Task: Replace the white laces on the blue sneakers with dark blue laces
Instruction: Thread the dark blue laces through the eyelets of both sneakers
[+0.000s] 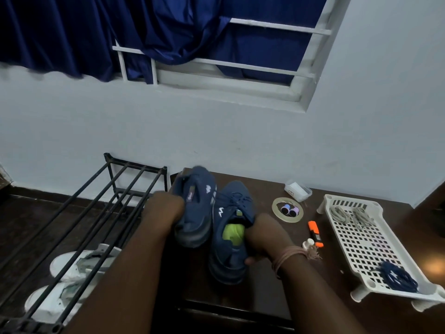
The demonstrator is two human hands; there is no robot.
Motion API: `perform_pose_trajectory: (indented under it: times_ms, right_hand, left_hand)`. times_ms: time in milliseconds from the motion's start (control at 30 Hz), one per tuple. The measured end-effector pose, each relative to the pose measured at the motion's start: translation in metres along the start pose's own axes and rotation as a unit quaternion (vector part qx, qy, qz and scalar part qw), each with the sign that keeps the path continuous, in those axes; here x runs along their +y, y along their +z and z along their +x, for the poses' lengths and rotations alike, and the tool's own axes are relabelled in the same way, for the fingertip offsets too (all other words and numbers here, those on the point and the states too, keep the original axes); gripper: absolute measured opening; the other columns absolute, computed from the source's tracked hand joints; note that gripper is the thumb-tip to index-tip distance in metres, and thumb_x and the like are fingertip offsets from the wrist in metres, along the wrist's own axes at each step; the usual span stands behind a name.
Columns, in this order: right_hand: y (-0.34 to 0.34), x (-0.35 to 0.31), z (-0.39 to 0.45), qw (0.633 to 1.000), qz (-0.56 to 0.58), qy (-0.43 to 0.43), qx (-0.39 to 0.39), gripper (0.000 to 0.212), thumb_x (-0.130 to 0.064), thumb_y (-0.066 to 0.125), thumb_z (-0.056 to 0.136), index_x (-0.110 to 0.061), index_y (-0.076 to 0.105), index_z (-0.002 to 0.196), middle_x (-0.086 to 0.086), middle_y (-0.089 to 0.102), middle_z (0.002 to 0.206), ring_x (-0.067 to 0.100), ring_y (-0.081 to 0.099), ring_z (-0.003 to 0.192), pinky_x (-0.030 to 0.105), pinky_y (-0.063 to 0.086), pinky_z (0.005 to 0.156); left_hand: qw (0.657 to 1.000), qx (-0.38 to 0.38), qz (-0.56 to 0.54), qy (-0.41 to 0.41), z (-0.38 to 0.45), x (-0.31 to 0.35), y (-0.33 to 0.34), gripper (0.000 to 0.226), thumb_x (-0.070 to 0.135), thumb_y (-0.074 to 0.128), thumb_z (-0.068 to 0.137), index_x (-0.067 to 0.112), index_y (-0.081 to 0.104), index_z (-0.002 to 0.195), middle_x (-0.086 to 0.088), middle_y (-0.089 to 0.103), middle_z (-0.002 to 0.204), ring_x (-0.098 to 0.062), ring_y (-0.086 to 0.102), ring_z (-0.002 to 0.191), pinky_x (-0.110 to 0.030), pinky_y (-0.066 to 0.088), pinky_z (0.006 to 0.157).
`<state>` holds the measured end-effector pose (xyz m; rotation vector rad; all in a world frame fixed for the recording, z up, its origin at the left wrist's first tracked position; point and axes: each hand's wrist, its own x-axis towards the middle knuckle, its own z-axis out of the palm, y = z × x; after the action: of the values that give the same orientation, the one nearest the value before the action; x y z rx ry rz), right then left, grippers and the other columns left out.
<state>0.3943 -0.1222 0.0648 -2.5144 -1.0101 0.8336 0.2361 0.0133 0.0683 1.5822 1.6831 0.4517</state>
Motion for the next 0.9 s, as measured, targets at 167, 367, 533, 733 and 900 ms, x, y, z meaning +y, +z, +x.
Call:
perform_pose_trajectory:
  times_ms: [167, 367, 533, 733, 900]
  right_hand:
    - [0.024, -0.025, 0.007, 0.990, 0.130, -0.050, 0.004, 0.017, -0.006, 0.049, 0.088, -0.007, 0.062, 0.099, 0.009, 0.069, 0.077, 0.018, 0.068, 0.048, 0.026, 0.055, 0.045]
    - [0.044, -0.043, 0.001, 0.988, 0.116, -0.105, 0.012, 0.036, -0.012, 0.054, 0.090, -0.012, 0.050, 0.126, 0.010, 0.061, 0.121, 0.029, 0.059, 0.112, 0.024, 0.039, 0.082]
    - [0.019, -0.048, -0.009, 0.951, 0.217, -0.148, 0.163, 0.030, -0.039, 0.042, 0.101, -0.016, 0.054, 0.115, 0.006, 0.062, 0.114, 0.023, 0.060, 0.104, 0.031, 0.042, 0.084]
    - [-0.016, -0.027, -0.008, 0.934, 0.286, -0.092, 0.196, 0.058, -0.065, 0.059, 0.081, -0.022, 0.056, 0.120, 0.005, 0.066, 0.113, 0.023, 0.063, 0.106, 0.044, 0.050, 0.094]
    - [-0.034, 0.027, 0.008, 0.966, 0.198, -0.023, 0.166, 0.032, -0.009, 0.052, 0.075, -0.017, 0.062, 0.103, 0.006, 0.069, 0.099, 0.028, 0.065, 0.092, 0.047, 0.057, 0.084]
  left_hand:
    - [0.968, 0.200, -0.090, 0.121, -0.013, 0.015, -0.037, 0.015, 0.008, 0.051, 0.084, 0.004, 0.065, 0.083, -0.018, 0.063, 0.082, -0.039, 0.057, 0.078, -0.033, 0.042, 0.062]
    - [0.938, 0.223, -0.179, 0.198, -0.024, 0.012, -0.047, 0.016, 0.011, 0.052, 0.085, 0.010, 0.053, 0.070, -0.004, 0.053, 0.061, -0.017, 0.045, 0.056, -0.030, 0.031, 0.050]
    - [0.959, 0.149, -0.126, 0.204, -0.026, 0.012, -0.028, 0.016, 0.012, 0.054, 0.082, 0.009, 0.056, 0.066, -0.005, 0.056, 0.062, -0.027, 0.051, 0.063, -0.029, 0.031, 0.050]
    - [0.951, 0.021, -0.020, 0.307, -0.060, 0.029, 0.019, 0.024, 0.035, 0.053, 0.082, 0.017, 0.067, 0.079, 0.000, 0.065, 0.065, -0.018, 0.063, 0.064, -0.033, 0.045, 0.054]
    - [0.942, -0.125, 0.020, 0.312, -0.071, 0.028, 0.032, 0.030, 0.041, 0.048, 0.100, 0.024, 0.068, 0.085, 0.007, 0.070, 0.082, -0.006, 0.063, 0.075, -0.042, 0.055, 0.082]
